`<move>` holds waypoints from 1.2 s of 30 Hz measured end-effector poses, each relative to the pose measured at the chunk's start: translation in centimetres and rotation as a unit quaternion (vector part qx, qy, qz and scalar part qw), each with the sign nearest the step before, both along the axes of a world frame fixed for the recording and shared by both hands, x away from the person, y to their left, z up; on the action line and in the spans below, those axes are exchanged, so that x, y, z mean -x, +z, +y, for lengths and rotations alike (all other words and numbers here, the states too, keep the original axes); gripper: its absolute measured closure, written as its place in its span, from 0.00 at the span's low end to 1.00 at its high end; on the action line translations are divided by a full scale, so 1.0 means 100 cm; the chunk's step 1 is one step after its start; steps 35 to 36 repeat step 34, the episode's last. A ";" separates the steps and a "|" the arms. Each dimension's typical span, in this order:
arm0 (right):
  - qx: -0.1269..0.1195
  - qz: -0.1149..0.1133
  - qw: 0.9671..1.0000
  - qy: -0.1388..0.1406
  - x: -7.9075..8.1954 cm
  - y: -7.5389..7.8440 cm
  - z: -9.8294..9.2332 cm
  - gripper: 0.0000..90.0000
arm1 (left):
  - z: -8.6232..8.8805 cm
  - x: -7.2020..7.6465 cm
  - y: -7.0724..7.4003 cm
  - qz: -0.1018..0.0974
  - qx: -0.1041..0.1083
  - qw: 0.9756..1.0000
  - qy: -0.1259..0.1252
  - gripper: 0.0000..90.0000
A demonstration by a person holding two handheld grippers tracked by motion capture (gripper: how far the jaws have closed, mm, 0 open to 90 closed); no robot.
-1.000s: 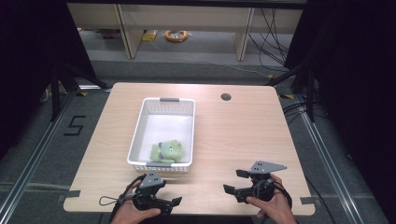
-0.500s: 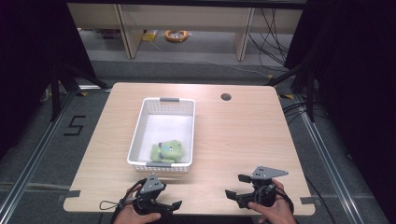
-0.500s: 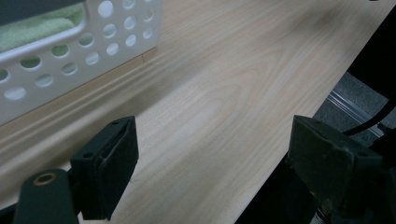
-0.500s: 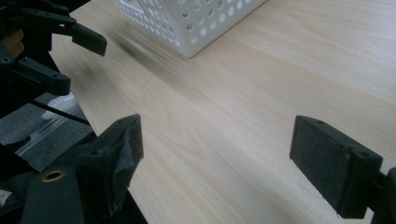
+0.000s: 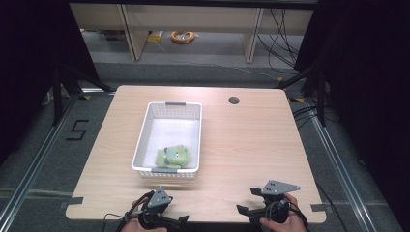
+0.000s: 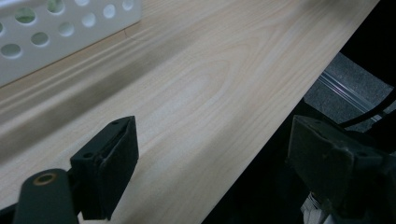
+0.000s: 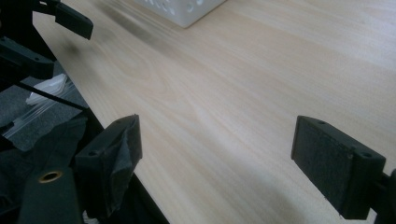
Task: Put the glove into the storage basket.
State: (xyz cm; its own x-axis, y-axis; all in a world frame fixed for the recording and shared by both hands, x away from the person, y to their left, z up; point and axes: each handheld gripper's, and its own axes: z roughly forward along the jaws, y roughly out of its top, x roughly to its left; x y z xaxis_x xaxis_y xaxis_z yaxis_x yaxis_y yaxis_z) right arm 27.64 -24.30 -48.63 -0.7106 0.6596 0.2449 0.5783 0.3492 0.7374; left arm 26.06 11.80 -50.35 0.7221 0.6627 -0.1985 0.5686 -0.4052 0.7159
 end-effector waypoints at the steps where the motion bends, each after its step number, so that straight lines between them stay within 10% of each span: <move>1: 0.002 -0.006 1.000 0.002 0.000 -0.002 0.000 0.19 | 0.000 0.002 0.000 0.000 0.002 1.000 -0.006 0.17; 36: 0.036 0.013 0.999 0.021 0.007 -0.012 0.001 0.19 | 0.001 0.005 -0.003 0.004 -0.003 1.000 -0.008 0.18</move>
